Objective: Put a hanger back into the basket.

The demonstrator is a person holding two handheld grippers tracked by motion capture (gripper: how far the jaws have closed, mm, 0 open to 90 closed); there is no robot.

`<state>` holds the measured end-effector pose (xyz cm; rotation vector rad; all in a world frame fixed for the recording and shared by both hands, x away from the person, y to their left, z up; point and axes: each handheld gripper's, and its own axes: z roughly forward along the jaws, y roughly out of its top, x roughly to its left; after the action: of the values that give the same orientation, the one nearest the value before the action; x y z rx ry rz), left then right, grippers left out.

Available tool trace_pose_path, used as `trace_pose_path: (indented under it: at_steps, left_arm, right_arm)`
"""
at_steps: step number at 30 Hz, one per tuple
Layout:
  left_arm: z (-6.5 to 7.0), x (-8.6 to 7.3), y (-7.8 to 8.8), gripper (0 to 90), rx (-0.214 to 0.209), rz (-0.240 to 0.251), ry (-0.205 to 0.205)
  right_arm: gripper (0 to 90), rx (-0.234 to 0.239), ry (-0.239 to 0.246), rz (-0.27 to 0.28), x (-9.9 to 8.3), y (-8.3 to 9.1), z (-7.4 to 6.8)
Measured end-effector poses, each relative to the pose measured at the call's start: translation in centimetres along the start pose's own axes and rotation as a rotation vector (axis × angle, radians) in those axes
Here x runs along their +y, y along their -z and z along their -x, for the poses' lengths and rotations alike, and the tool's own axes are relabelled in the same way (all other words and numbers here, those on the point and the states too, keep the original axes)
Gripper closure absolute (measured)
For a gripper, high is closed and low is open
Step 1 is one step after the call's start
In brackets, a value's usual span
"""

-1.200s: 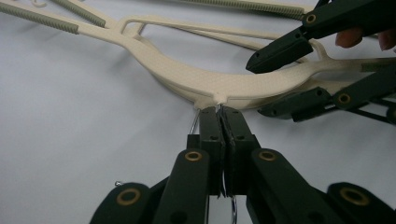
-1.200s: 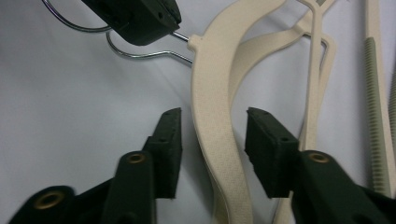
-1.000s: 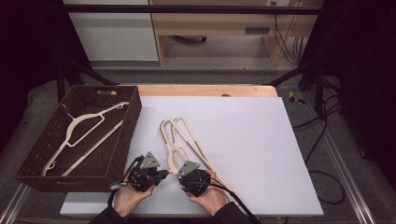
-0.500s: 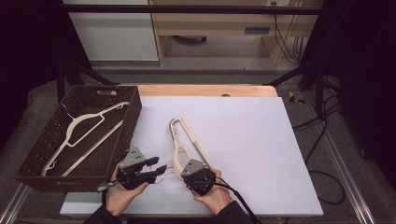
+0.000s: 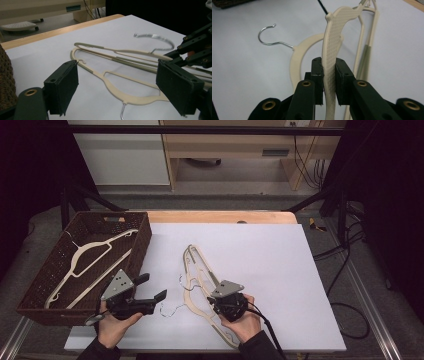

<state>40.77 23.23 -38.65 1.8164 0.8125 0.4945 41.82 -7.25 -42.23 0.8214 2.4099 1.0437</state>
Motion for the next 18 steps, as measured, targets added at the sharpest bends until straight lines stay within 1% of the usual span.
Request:
trace_pose_path:
  at_steps: [2,4,5,10,11,13,14,15,16,17,18]
  left_arm:
    - [-0.2,-0.1,-0.1,17.6,0.004,-0.008,0.000]
    - [-0.2,-0.3,-0.2,17.6,0.006,-0.014,0.000]
    - [-0.2,-0.4,-0.3,17.7,0.007,-0.023,-0.004]
    - [-0.1,-0.5,-0.5,18.0,0.011,-0.032,-0.018]
    - [-0.1,-0.5,-0.5,18.0,0.012,-0.032,-0.020]
    - [-0.2,-0.5,-0.5,18.1,0.009,-0.033,-0.021]
    - [-0.2,-0.5,-0.5,18.0,0.008,-0.034,-0.021]
    - [-0.2,-0.5,-0.5,17.8,0.006,-0.034,-0.025]
    - [-0.1,-0.4,-0.4,17.8,0.001,-0.034,-0.030]
    - [-0.1,-0.4,-0.4,17.5,-0.003,-0.031,-0.031]
    - [0.0,-0.3,-0.4,17.0,-0.007,-0.035,-0.036]
  right_arm:
    - [81.0,-0.027,-0.002,-0.005,0.0,0.5,0.5]
    - [82.1,-0.039,-0.014,0.009,0.0,1.0,1.0]
    - [82.8,-0.062,-0.012,0.003,0.0,1.2,1.2]
    - [86.8,-0.137,-0.039,0.022,-0.3,2.5,2.7]
    - [86.9,-0.140,-0.047,0.029,-0.4,2.7,3.0]
    - [86.9,-0.113,-0.079,0.048,-0.5,3.3,3.7]
    - [86.9,-0.111,-0.082,0.052,-0.5,3.5,3.8]
    - [87.0,-0.104,-0.075,0.055,-0.4,3.9,3.9]
    - [87.0,-0.104,-0.075,0.055,-0.4,3.9,3.9]
    - [87.0,-0.090,-0.071,0.062,-0.3,4.1,3.9]
    - [87.0,-0.067,-0.064,0.069,-0.3,4.2,3.9]
